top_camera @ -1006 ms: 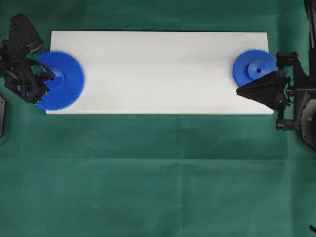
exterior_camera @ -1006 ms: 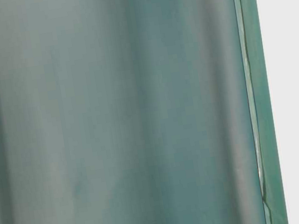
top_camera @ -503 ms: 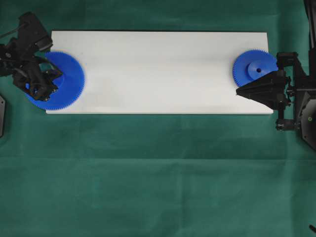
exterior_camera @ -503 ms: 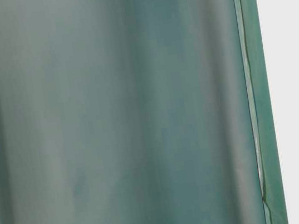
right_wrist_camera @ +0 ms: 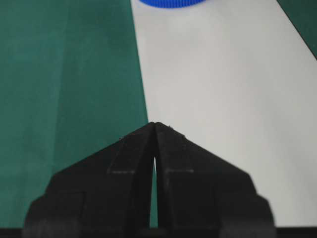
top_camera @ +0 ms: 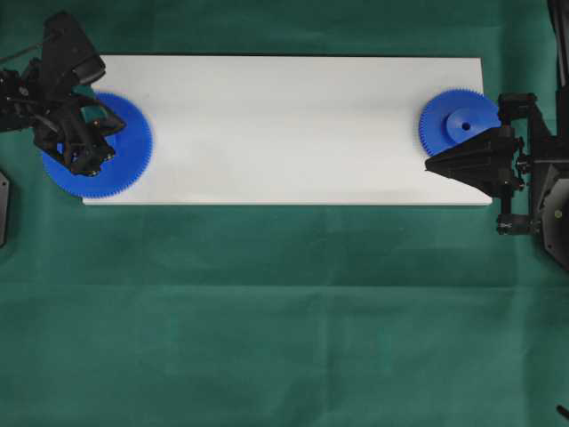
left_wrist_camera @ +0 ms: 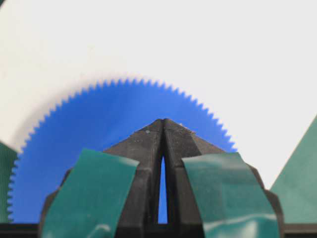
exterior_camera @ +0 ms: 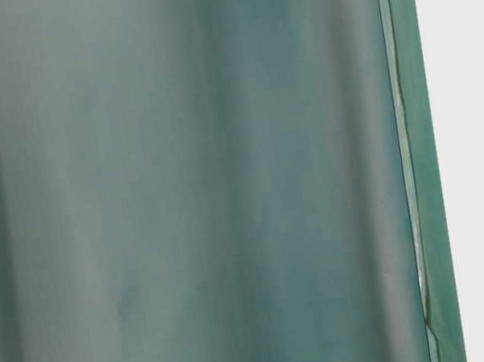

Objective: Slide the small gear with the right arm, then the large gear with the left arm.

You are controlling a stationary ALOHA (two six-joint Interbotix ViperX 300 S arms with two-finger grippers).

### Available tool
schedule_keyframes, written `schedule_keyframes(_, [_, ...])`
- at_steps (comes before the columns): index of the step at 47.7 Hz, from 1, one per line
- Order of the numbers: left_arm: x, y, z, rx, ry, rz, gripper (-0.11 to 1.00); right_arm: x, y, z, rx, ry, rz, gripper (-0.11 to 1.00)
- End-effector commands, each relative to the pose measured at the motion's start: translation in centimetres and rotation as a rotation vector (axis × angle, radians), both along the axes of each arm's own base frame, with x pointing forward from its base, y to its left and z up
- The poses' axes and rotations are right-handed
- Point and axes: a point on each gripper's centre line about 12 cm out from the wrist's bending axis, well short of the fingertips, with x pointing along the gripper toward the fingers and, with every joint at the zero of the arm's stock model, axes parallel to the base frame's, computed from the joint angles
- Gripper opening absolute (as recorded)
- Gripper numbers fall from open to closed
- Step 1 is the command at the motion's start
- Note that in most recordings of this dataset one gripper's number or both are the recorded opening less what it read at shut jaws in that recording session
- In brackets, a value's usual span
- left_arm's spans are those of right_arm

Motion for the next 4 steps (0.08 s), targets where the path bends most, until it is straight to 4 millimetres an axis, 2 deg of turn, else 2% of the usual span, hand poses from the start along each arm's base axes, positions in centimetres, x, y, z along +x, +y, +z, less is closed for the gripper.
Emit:
schedule_keyframes(1, [0.83,0.15,1.61,0.020,-0.045,-0.009,0.00,0.36,0.01,0.76,0.000,-0.026,0.003,0.51])
schedule_keyframes(4, [1.01,0.15,2.12,0.024,-0.053,-0.012,0.00,0.37,0.04,0.76,0.000,-0.026,0.005,0.51])
